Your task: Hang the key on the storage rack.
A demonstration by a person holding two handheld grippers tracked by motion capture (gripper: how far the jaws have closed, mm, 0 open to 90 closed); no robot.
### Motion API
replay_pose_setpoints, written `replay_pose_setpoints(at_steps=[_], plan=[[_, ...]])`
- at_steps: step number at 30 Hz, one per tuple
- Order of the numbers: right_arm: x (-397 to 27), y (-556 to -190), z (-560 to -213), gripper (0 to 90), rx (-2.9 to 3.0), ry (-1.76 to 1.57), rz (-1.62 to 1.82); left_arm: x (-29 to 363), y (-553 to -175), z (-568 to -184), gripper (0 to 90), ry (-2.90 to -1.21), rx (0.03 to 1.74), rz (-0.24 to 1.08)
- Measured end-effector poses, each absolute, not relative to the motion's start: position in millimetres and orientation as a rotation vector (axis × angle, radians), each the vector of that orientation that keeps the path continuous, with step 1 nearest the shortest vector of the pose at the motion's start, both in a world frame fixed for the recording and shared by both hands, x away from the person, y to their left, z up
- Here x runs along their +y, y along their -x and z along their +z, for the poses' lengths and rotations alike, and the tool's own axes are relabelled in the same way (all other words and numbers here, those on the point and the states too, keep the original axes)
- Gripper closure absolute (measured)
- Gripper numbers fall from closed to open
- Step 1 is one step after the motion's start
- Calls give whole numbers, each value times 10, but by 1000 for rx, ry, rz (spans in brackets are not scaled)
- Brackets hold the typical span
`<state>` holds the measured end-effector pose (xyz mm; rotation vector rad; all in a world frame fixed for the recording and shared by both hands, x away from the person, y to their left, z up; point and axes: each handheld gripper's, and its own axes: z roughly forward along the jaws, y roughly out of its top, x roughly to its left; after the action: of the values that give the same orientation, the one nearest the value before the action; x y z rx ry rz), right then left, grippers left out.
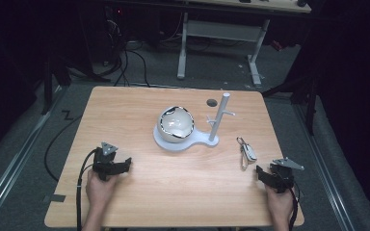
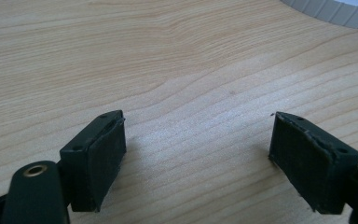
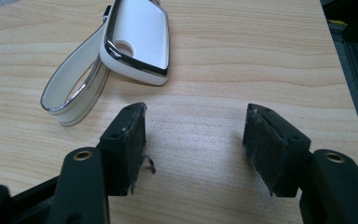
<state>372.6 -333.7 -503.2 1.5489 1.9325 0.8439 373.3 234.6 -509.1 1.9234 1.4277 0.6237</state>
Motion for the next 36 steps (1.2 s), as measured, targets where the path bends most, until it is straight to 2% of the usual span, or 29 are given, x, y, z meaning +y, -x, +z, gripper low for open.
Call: replay_pose_setpoints(at_steps=[25,36], plan=[[-3334,-3725,-5034,377,1940,-1541,844,2345,-3733,-5090,190,-1922,1430,623],[-3324,-3718,-5032,406,1939,-1540,848,2344,-3734,-5090,189,-1922,1430,623]])
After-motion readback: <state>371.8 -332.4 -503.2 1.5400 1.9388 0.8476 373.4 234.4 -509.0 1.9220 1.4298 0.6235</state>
